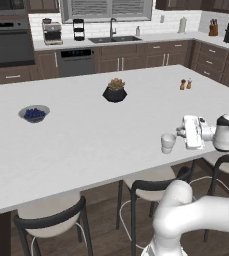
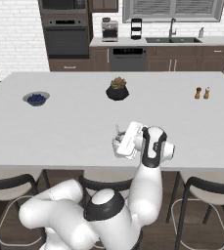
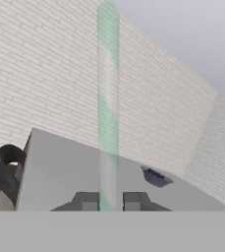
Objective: Take a straw from the drawer in front and place it inside the glass cup on the dining counter.
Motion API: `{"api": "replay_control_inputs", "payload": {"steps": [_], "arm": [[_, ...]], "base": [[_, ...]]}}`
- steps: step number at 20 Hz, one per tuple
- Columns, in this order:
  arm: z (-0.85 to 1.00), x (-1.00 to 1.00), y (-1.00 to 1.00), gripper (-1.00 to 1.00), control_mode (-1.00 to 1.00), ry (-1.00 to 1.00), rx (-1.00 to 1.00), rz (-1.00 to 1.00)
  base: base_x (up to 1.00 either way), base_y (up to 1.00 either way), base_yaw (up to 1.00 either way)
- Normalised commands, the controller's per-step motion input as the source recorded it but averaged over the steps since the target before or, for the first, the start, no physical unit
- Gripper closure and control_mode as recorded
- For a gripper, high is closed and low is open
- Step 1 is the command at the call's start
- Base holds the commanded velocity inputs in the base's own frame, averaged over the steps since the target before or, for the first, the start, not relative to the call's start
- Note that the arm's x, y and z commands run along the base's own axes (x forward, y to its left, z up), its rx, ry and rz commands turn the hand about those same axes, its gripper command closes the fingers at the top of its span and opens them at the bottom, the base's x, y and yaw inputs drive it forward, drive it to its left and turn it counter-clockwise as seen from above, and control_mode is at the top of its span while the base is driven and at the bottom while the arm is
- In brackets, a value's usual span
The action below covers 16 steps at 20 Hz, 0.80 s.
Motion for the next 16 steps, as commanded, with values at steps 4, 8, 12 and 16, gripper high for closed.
{"api": "replay_control_inputs", "payload": {"steps": [4,8,12,16], "arm": [[0.09,0.0,0.0,1.0,-1.0,0.0,0.0,0.0],[0.0,0.11,0.0,1.0,-1.0,0.0,0.0,0.0],[-0.14,0.1,0.0,1.0,-1.0,0.0,-0.01,0.0],[-0.23,0.11,0.0,1.0,-1.0,0.0,-0.01,0.0]], "base": [[0.0,0.0,0.0],[0.0,0.0,0.0],[0.0,0.0,0.0],[0.0,0.0,0.0]]}}
